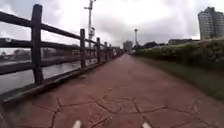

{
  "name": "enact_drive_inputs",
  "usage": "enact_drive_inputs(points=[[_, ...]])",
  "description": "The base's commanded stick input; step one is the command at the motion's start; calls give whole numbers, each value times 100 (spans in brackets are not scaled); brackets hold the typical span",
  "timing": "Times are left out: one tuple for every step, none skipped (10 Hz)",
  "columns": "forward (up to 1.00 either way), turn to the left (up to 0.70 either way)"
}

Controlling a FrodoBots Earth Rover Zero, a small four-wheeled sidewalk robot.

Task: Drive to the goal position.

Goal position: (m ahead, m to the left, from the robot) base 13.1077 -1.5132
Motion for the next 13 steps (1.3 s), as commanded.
enact_drive_inputs(points=[[85,-24],[85,-24],[85,-24],[85,-24],[85,-24],[85,-24],[85,-24],[85,-24],[85,-15],[85,8],[85,10],[85,10],[85,10]])
